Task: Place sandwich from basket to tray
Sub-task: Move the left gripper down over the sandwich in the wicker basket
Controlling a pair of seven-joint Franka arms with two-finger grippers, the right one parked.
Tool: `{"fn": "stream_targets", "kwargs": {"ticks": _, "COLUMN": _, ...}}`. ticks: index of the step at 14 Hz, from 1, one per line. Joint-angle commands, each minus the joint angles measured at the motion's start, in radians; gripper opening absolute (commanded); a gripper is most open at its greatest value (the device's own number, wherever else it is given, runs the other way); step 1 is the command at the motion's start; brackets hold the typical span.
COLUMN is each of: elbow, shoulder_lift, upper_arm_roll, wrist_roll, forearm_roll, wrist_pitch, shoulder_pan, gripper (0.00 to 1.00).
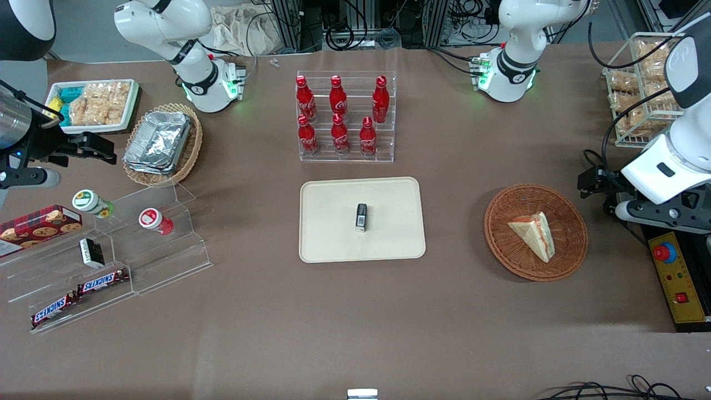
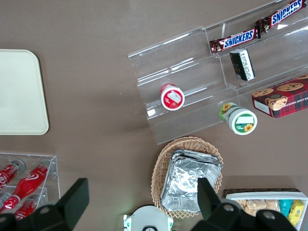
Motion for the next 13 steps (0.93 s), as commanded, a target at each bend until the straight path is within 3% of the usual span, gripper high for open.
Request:
{"fn": "stream_targets", "kwargs": {"ticks": 1, "elbow": 0.033, "shoulder_lift": 0.025, "upper_arm_roll": -0.002, "wrist_roll": 0.019, "forearm_roll": -0.034, "wrist_pitch": 0.005, "shoulder_pan": 0.008, "gripper": 1.0}}
{"fn": "stream_targets", "kwargs": {"ticks": 4, "elbow": 0.021, "shoulder_lift": 0.047, "upper_arm_roll": 0.001, "wrist_roll": -0.015, "forearm_roll": -0.031, "wrist_pitch": 0.008, "shoulder_pan": 0.01, "gripper": 1.0}}
{"fn": "stream_targets", "kwargs": {"ticks": 6, "elbow": -0.052, "shoulder_lift": 0.056, "upper_arm_roll": 0.004, "wrist_roll": -0.209, "forearm_roll": -0.042, "wrist_pitch": 0.066, "shoulder_pan": 0.014, "gripper": 1.0}}
{"fn": "stream_targets", "kwargs": {"ticks": 10, "elbow": -0.443, "shoulder_lift": -0.044, "upper_arm_roll": 0.024, "wrist_roll": -0.371, "forearm_roll": -0.04, "wrist_pitch": 0.432, "shoulder_pan": 0.057, "gripper": 1.0}}
{"fn": "stream_targets", "kwargs": {"ticks": 13, "elbow": -0.617, "shoulder_lift": -0.044, "upper_arm_roll": 0.029, "wrist_roll": -0.506, "forearm_roll": -0.042, "wrist_pitch": 0.648, "shoulder_pan": 0.063, "gripper": 1.0}}
